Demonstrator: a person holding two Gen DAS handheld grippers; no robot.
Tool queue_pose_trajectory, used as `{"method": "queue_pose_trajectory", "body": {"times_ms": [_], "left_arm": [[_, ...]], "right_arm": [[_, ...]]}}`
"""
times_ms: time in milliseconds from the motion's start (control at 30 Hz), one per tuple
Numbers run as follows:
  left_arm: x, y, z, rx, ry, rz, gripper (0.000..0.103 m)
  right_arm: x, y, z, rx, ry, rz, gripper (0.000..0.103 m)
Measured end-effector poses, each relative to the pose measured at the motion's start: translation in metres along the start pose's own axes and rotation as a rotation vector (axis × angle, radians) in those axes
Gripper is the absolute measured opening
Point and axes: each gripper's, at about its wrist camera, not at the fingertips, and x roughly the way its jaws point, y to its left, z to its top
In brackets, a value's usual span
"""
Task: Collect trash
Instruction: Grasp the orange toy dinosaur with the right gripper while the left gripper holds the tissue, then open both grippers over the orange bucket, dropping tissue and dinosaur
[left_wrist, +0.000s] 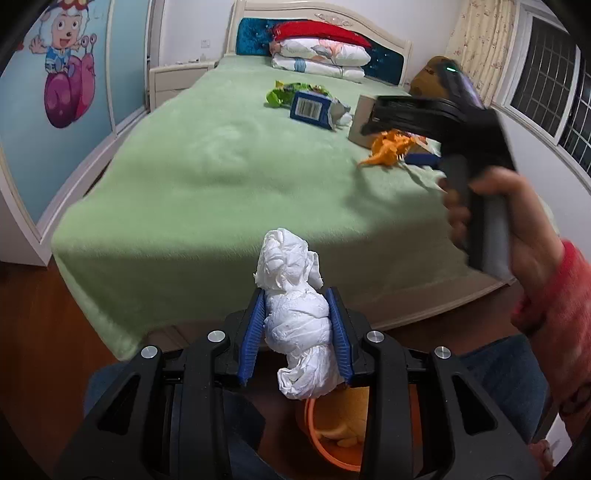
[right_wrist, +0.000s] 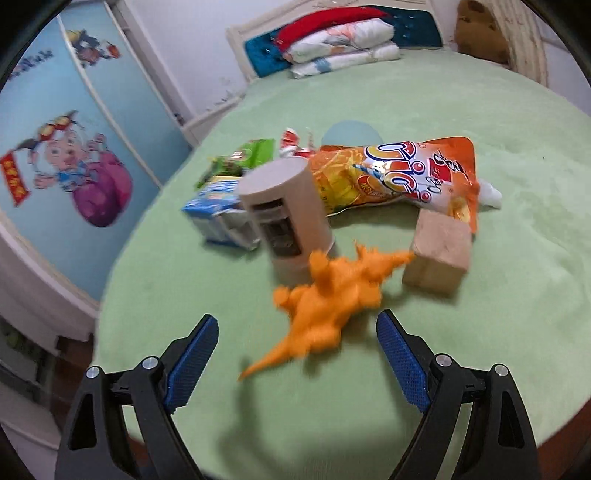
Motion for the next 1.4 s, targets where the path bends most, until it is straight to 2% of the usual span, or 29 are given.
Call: {"method": "queue_pose_trajectory", "body": {"times_ms": [67,100,133,200,567,833,1033,1233,1400], "left_arm": [[0.002,-0.003,-0.002,0.003,0.005,-0.010,0.033],[0.003,-0.005,-0.003,0.008,0.006,-0.011,0.033],[0.003,-0.007,-0.004,0.015,0.005,-0.013,0.033],[0.005,-0.010,-0.004,0.020,0.007,-0.021,0.033],[0.010,-0.021,-0.004,0.040,0.015,-0.039,0.033],[0.007,-0.034,-0.003,0.063,0.016,-0.051,0.033],[0.009,-0.046,-0.005,0.091,0.038,-0.072,0.033],[0.018,-0.059,-0.013,0.121,0.096,-0.110,0.033],[0.040,-0.068,-0.031,0.152,0.201,-0.140,0.033]], "right_arm": [[0.010,-0.002,0.005,0.020,0.009,-0.027,0.084],[0.015,-0.003,0.008,0.033,0.016,-0.040,0.079],[0.019,-0.004,0.009,0.039,0.023,-0.057,0.067],[0.021,-0.009,0.010,0.059,0.023,-0.103,0.053],[-0.014,-0.017,-0.003,0.032,-0.012,-0.027,0.052],[-0.089,-0.011,-0.027,-0.092,-0.093,0.046,0.052],[-0.136,-0.022,-0.057,-0.167,-0.108,0.088,0.052],[-0.164,-0.038,-0.108,-0.198,-0.067,0.115,0.052],[-0.152,-0.053,-0.153,-0.198,0.031,0.101,0.052]]}}
